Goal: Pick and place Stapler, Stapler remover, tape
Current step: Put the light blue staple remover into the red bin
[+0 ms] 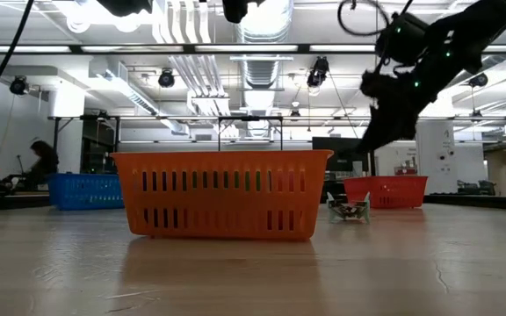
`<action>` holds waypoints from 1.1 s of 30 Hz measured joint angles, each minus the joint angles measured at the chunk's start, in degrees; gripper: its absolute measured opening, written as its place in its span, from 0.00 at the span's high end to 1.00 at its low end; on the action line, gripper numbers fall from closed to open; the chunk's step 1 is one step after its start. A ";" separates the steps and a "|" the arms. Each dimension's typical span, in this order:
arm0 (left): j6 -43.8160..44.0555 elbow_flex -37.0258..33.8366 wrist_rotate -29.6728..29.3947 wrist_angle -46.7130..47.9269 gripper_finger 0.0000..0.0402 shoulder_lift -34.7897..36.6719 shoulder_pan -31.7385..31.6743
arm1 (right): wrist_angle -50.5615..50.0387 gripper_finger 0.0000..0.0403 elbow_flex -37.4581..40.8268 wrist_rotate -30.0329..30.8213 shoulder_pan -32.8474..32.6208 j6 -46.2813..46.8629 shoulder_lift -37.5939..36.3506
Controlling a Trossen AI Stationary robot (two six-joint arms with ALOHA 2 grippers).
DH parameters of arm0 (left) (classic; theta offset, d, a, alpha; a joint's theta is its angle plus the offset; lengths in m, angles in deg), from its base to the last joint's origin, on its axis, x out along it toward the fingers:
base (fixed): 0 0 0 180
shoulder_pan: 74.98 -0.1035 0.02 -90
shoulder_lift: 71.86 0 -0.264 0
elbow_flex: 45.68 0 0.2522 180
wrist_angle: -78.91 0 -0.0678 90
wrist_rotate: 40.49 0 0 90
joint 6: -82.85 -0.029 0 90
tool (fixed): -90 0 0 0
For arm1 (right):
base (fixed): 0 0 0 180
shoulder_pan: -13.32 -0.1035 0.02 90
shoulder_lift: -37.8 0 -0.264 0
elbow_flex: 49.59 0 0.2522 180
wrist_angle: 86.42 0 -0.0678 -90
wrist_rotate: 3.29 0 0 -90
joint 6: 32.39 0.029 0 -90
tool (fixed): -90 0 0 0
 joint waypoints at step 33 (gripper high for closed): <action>0.01 0.00 0.00 0.17 0.69 0.00 -0.11 | 10.70 0.72 -7.25 -12.31 -30.18 -30.04 22.86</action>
